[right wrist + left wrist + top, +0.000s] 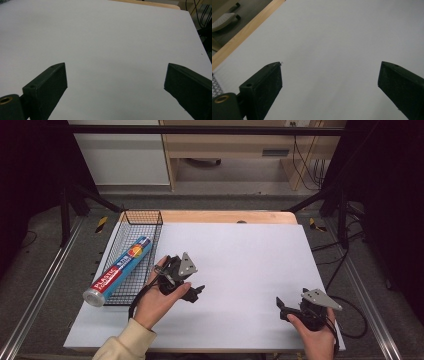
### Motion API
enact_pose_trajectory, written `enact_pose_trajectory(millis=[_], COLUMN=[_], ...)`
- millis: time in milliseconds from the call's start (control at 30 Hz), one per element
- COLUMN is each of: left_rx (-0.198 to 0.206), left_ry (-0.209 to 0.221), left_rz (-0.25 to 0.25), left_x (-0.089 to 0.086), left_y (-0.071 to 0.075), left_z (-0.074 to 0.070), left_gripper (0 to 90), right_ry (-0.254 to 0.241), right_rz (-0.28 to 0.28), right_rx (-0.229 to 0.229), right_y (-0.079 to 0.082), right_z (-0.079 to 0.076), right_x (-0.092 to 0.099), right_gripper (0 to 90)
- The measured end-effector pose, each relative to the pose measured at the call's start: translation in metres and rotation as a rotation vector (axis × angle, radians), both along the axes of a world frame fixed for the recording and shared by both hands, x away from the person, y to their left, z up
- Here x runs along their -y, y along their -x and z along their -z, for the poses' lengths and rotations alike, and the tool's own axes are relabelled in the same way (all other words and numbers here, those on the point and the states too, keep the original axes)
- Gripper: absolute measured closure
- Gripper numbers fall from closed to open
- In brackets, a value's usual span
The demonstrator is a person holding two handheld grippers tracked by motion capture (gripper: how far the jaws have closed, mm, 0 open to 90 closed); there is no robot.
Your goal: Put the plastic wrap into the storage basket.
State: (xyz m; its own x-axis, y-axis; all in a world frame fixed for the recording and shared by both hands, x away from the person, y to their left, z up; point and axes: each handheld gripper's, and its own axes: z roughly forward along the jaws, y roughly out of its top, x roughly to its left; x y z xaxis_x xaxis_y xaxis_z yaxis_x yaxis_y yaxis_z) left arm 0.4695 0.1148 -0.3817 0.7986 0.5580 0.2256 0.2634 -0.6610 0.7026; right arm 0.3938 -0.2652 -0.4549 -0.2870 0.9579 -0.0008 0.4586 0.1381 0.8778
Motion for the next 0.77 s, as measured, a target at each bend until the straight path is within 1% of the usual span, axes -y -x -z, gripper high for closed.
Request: enact_pose_trajectory(millis=[67,100,133,167,267,300,333,367,467,533,600,633,667,700,767], left_rx=[-0.007,-0.007,-0.008,-0.006,-0.018,-0.017,-0.01,-0.009,0.017,0.037,0.063,0.063,0.064,0.063,0.064], left_ry=[0.009,0.009,0.018,0.027,0.079,0.092,0.092,0.106,0.124,0.137,0.167,0.167,0.205,0.227,0.234], left_rz=[0.01,0.01,0.013,0.014,0.023,0.025,0.025,0.027,0.037,0.042,0.034,0.034,0.034,0.025,0.023], left_x=[0.0,0.0,-0.001,-0.003,-0.007,-0.01,-0.012,-0.015,-0.023,-0.031,-0.04,-0.04,-0.048,-0.051,-0.053], left_y=[-0.002,-0.002,-0.005,-0.005,-0.007,-0.007,-0.007,-0.006,-0.001,0.003,0.009,0.009,0.013,0.015,0.017], left_z=[0.01,0.01,0.022,0.028,0.044,0.05,0.053,0.056,0.064,0.066,0.068,0.068,0.069,0.07,0.072], left_gripper=[5.4,5.4,5.4,5.4,5.4,5.4,5.4,5.4,5.4,5.3,5.2,5.1,4.8,4.7,4.6], right_ry=[0.005,0.007,0.001,0.007,0.003,0.007,0.006,0.005,0.014,0.027,0.028,0.028,0.03,0.032,0.023], right_rz=[0.002,0.003,0.004,0.004,0.004,0.007,0.008,0.009,0.015,0.025,0.039,0.039,0.051,0.06,0.075], right_rx=[0.003,0.004,0.001,0.005,-0.003,-0.004,-0.011,-0.015,-0.023,-0.032,-0.039,-0.039,-0.039,-0.036,-0.026], right_y=[0.0,0.0,0.0,-0.001,0.0,-0.001,-0.001,-0.001,-0.002,-0.003,-0.003,-0.003,-0.004,-0.004,-0.008], right_z=[0.001,0.001,0.001,0.001,0.002,0.003,0.003,0.004,0.006,0.007,0.008,0.008,0.009,0.01,0.013], right_x=[0.001,0.001,0.001,0.001,0.001,0.001,0.001,0.001,0.002,0.002,0.003,0.003,0.004,0.005,0.007], right_gripper=[4.5,4.4,4.2,4.1,3.9,3.8,3.8,3.8,4.1,5.3,5.9,5.9,6.7,6.7,6.7])
